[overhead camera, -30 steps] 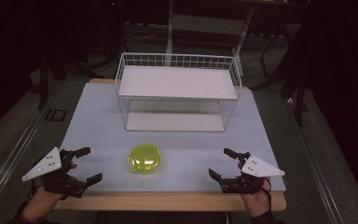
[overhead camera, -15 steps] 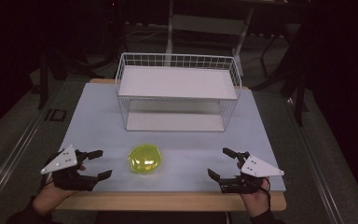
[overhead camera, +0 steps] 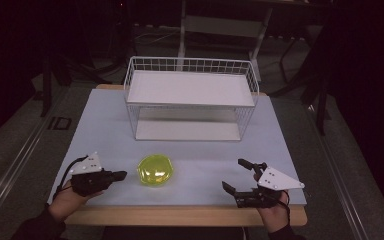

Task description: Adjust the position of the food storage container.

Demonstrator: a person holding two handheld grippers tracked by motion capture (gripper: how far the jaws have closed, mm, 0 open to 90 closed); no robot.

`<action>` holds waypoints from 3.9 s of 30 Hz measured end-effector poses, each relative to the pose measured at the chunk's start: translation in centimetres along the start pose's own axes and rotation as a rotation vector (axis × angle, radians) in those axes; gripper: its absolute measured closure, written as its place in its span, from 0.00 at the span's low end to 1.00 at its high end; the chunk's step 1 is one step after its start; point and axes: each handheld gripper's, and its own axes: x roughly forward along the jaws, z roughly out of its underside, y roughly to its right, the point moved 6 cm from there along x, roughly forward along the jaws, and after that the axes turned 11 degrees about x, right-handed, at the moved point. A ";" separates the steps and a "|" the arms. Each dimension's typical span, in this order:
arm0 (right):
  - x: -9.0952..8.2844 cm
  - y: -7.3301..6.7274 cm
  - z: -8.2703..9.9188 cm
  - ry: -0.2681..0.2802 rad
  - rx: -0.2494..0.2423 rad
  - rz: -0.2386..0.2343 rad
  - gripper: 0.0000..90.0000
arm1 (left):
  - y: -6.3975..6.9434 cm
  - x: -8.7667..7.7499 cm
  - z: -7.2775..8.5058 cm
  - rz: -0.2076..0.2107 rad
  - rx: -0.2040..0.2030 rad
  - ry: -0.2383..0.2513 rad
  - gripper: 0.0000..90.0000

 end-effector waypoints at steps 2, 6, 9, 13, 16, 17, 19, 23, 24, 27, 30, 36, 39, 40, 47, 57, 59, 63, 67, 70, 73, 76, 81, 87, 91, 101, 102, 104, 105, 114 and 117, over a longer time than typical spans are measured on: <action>0.0 -0.1 0.0 0.000 -0.001 -0.002 0.15 | 0.0 0.9 0.0 0.018 -0.002 -0.014 1.00; -0.1 0.0 -0.1 0.006 -0.003 -0.002 0.15 | -0.3 2.2 -0.2 0.020 -0.005 -0.042 1.00; -0.1 0.0 -0.1 0.006 -0.004 -0.002 0.15 | -0.4 2.9 -0.3 0.020 -0.007 -0.050 1.00; -0.3 -0.1 -0.1 0.009 -0.004 -0.004 0.15 | -0.8 3.1 -0.3 0.014 -0.027 -0.056 1.00; -0.3 0.0 -0.2 0.011 -0.006 -0.004 0.15 | -0.8 3.0 -0.2 0.006 -0.027 -0.063 1.00; -0.4 0.0 -0.2 0.012 -0.006 -0.003 0.15 | -0.9 2.8 -0.2 0.002 -0.024 -0.061 1.00; -0.4 -0.1 -0.2 0.014 -0.006 -0.002 0.15 | -1.0 2.6 -0.2 -0.004 -0.037 -0.054 1.00; -0.4 -0.1 -0.2 0.014 -0.005 -0.004 0.15 | -1.3 3.4 0.4 -0.014 -0.050 -0.113 1.00; -0.4 -0.1 -0.2 0.013 -0.007 -0.004 0.15 | -1.3 3.6 0.5 -0.010 -0.049 -0.123 1.00; -0.4 -0.1 -0.3 0.014 -0.009 -0.005 0.15 | -1.4 4.1 0.2 0.001 -0.056 -0.117 1.00; -0.4 -0.1 -0.3 0.014 -0.004 -0.006 0.15 | -1.5 4.7 -0.3 0.009 -0.058 -0.109 1.00; -0.4 -0.1 -0.2 0.013 -0.007 -0.005 0.15 | -1.4 6.2 -0.8 0.030 -0.052 -0.136 1.00; -0.4 -0.1 -0.2 0.013 -0.009 -0.005 0.15 | -1.3 6.9 -1.3 0.038 -0.058 -0.131 1.00; -0.4 -0.1 -0.2 0.013 -0.008 -0.004 0.15 | -1.3 7.1 -1.4 0.044 -0.060 -0.134 1.00; -0.5 -0.1 -0.3 0.015 -0.011 -0.006 0.15 | -1.3 7.1 -1.5 0.025 -0.071 -0.164 1.00; -0.5 -0.1 -0.3 0.016 -0.012 -0.004 0.15 | -2.3 5.1 -1.3 -0.002 -0.109 -0.112 1.00; -0.4 -0.1 -0.3 0.013 -0.010 -0.004 0.15 | -2.3 5.3 -1.3 -0.003 -0.111 -0.111 1.00; -0.4 -0.2 -0.3 0.013 -0.015 -0.004 0.15 | -2.1 6.2 -1.6 0.016 -0.110 -0.125 1.00; -0.4 -0.2 -0.3 0.014 -0.012 -0.004 0.15 | -1.6 7.0 -2.1 0.035 -0.089 -0.129 1.00; -0.4 -0.1 -0.3 0.013 -0.011 -0.006 0.15 | -1.5 7.7 -2.1 0.040 -0.092 -0.147 1.00; -0.4 -0.2 -0.3 0.015 -0.015 -0.006 0.15 | -1.3 8.2 -2.4 0.056 -0.092 -0.151 1.00; -0.5 -0.2 -0.3 0.017 -0.014 -0.006 0.15 | -1.1 8.7 -2.6 0.062 -0.091 -0.156 1.00; -0.4 -0.2 -0.3 0.016 -0.015 -0.006 0.15 | -0.5 9.2 -3.0 0.089 -0.080 -0.153 1.00; -0.4 -0.2 -0.3 0.015 -0.014 -0.006 0.15 | 0.2 10.1 -3.5 0.112 -0.072 -0.155 1.00; -0.4 -0.2 -0.3 0.015 -0.014 -0.006 0.15 | 0.6 10.8 -3.9 0.127 -0.070 -0.154 1.00; -0.5 -0.1 -0.3 0.015 -0.011 -0.006 0.15 | 1.4 12.4 -5.0 0.151 -0.060 -0.153 1.00; -0.4 -0.1 -0.3 0.014 -0.013 -0.005 0.15 | 1.4 12.6 -5.0 0.149 -0.057 -0.148 1.00; -0.4 -0.1 -0.2 0.012 -0.010 -0.006 0.15 | 1.5 12.9 -5.2 0.151 -0.063 -0.149 1.00; -0.4 -0.1 -0.2 0.011 -0.012 -0.004 0.15 | 1.4 13.0 -5.3 0.148 -0.062 -0.149 1.00; -0.4 -0.1 -0.2 0.011 -0.009 -0.003 0.15 | 0.9 12.1 -5.0 0.124 -0.071 -0.158 1.00; -0.4 -0.1 -0.2 0.009 -0.010 -0.004 0.15 | 0.6 11.4 -4.8 0.116 -0.079 -0.158 1.00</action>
